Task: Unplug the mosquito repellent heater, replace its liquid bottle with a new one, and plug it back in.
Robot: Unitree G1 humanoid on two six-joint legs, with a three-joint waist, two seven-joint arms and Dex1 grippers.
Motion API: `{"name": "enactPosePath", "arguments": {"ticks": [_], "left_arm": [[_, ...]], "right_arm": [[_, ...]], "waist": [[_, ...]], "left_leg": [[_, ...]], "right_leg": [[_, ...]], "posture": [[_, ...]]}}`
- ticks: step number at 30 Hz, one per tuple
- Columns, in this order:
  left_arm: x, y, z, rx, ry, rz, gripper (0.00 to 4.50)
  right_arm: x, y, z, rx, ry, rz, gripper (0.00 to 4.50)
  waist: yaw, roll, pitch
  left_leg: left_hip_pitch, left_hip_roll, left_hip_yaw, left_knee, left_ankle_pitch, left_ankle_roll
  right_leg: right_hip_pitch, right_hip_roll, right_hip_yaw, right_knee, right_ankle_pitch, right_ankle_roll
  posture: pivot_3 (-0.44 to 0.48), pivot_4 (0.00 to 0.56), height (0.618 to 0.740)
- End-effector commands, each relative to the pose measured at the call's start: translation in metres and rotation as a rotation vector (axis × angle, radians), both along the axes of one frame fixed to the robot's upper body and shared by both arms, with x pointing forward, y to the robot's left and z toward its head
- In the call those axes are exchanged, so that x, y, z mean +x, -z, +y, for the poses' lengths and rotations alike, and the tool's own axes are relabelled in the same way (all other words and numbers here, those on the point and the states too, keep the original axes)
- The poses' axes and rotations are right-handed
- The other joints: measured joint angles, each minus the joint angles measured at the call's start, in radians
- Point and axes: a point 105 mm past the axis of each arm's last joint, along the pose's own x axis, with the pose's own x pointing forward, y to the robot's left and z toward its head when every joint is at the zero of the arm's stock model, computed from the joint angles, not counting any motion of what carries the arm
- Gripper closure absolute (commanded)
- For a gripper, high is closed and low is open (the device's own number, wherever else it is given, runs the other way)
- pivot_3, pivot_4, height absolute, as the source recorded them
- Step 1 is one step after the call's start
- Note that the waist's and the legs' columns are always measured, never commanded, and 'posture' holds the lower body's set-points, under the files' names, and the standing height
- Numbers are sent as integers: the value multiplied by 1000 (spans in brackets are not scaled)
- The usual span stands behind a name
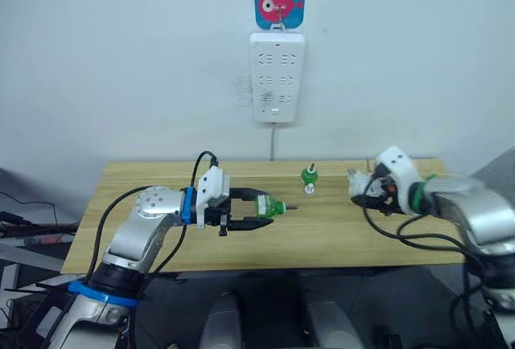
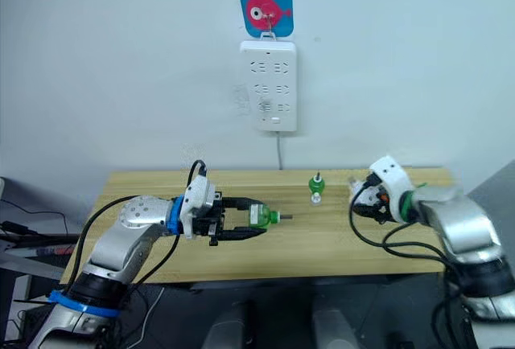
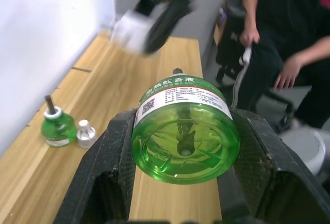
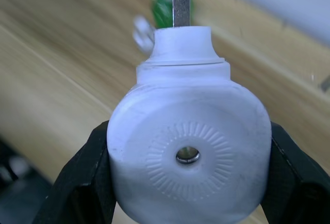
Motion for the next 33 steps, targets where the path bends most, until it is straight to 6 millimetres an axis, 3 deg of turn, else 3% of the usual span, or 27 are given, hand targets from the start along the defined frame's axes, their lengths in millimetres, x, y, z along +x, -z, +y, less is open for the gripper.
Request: {"name": "enactPosePath", "arguments": {"ticks": [1, 6, 10, 18, 33], "left_arm": [[3, -37, -6, -85, 26, 28, 2234], [7, -75, -7, -111, 95, 90, 2234], [6, -93, -6, -114, 131, 110, 2234], [-10, -91, -8, -73, 187, 124, 2234], [-23, -92, -18, -141, 198, 188, 2234]], "right_arm": [[-29, -62, 19, 274, -91, -265, 1497], [-58, -78, 55, 355, -290, -357, 1497], [-68, -78, 73, 343, -389, -391, 1497], [-70, -83, 88, 321, -538, -412, 1497], [-74, -77, 98, 364, -606, -391, 1497]], "waist": [[-8, 0, 0], [-16, 0, 0], [-18, 0, 0], [-17, -1, 1], [-1, -1, 1]], "left_leg": [[0, 0, 0, 0, 0, 0], [2, 1, 0, 1, 0, 0], [1, 0, 1, 0, 0, 0], [1, 1, 1, 0, 0, 0], [1, 0, 0, 1, 0, 0]], "right_leg": [[0, 1, 0, 1, 0, 0], [1, 2, 1, 1, 1, 1], [0, 2, 1, 0, 1, 1], [0, 1, 1, 0, 1, 1], [0, 1, 1, 0, 1, 1]], "posture": [[-121, 202, 740], [-134, 206, 740], [-126, 213, 740], [-77, 211, 740], [-49, 206, 740]]}}
